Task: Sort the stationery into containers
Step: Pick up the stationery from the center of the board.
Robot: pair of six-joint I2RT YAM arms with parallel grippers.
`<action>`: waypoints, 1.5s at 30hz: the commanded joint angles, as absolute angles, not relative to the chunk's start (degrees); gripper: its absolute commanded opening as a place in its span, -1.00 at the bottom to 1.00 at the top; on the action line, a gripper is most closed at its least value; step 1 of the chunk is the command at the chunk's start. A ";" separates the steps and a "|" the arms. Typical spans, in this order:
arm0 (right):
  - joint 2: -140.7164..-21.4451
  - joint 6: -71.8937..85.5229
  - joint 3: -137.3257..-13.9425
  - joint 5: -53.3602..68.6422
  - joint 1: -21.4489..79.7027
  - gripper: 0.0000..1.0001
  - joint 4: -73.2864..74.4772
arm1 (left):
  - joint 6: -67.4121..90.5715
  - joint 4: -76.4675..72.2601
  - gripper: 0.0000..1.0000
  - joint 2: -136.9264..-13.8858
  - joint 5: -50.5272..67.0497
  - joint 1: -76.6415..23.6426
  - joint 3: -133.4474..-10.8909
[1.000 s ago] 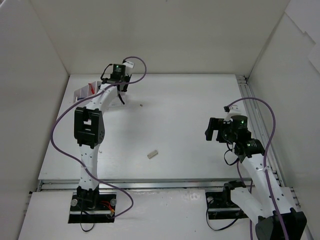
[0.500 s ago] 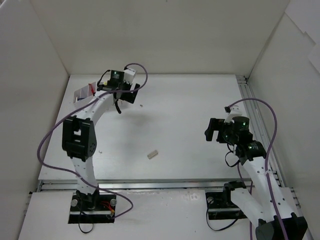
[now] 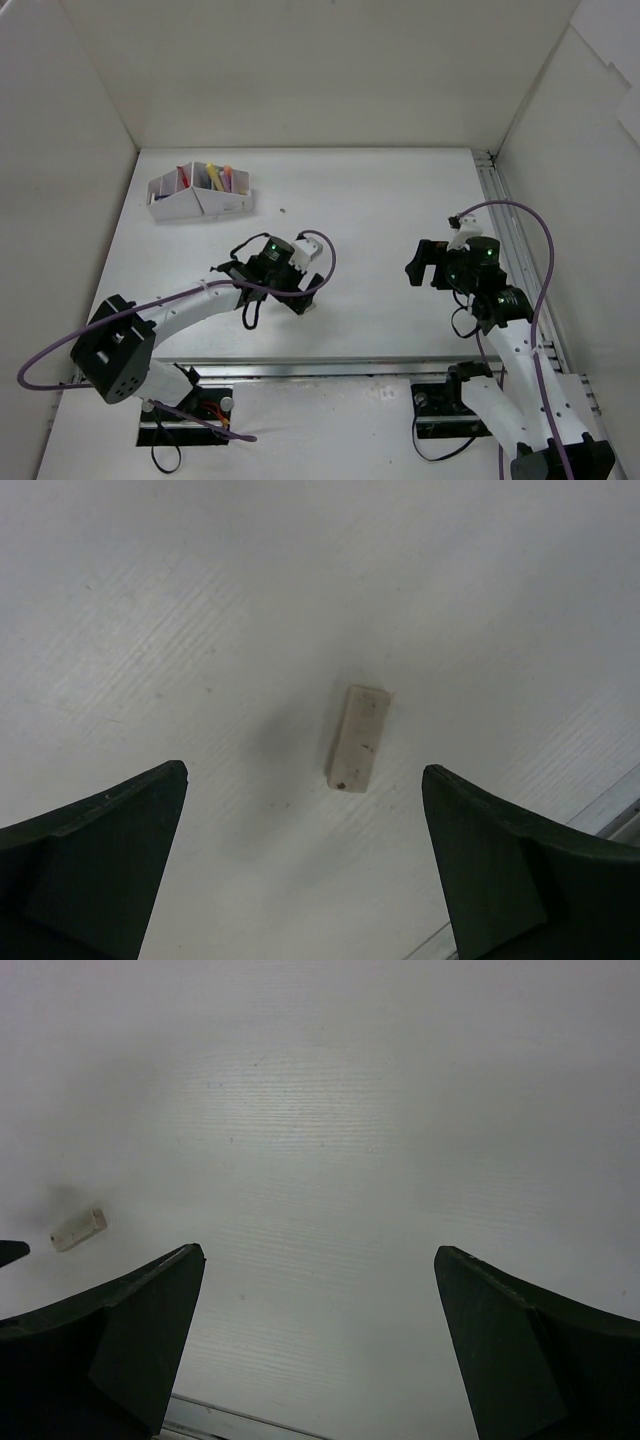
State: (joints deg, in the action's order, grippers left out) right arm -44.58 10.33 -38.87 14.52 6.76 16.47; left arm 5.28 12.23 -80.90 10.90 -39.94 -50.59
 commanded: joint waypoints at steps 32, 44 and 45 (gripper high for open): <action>-40.52 12.13 -37.18 12.22 6.68 0.96 13.36 | 5.02 12.14 -1.00 -92.98 -21.19 -37.20 -70.38; -43.33 11.60 -37.62 3.79 6.59 0.96 14.15 | 0.87 19.59 -1.00 -116.88 -23.03 -20.40 -108.44; -43.94 11.69 -37.88 3.69 6.42 0.96 14.24 | 0.97 19.60 -1.00 -117.94 -23.03 -19.00 -109.85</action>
